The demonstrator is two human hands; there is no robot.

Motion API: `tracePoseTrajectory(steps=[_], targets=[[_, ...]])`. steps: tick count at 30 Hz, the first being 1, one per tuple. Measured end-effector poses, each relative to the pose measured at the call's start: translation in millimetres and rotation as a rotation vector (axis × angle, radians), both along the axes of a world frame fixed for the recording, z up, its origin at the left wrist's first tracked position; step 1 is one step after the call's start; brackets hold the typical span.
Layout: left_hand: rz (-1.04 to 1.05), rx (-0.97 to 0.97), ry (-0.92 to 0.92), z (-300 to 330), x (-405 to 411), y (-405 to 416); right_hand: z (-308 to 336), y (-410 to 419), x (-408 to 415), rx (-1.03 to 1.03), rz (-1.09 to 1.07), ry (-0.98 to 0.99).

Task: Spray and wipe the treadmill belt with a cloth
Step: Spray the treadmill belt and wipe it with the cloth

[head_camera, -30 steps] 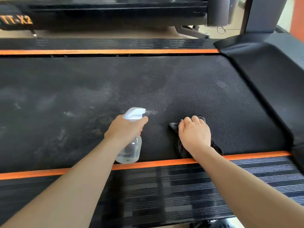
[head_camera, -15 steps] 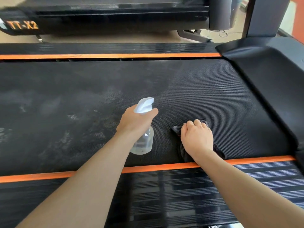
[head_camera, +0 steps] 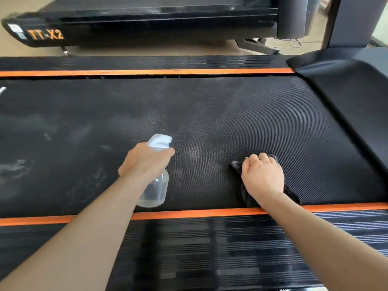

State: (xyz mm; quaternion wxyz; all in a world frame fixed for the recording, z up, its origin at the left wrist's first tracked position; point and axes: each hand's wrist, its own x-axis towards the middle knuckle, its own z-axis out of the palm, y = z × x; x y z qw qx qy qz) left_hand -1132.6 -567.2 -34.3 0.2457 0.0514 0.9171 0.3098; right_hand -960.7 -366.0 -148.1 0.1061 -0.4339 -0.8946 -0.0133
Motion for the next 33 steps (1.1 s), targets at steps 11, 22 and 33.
tracePoseTrajectory(steps=[11, 22, 33], targets=[[-0.078, 0.156, -0.062, 11, 1, -10, 2, -3, -1, 0.007, -0.024, 0.011], [0.143, 0.681, 0.167, -39, 15, -33, 9, -48, -34, 0.046, 0.212, 0.187], [0.261, 0.618, 0.315, -91, 6, -43, -3, -23, -122, 0.158, 0.942, 0.084]])
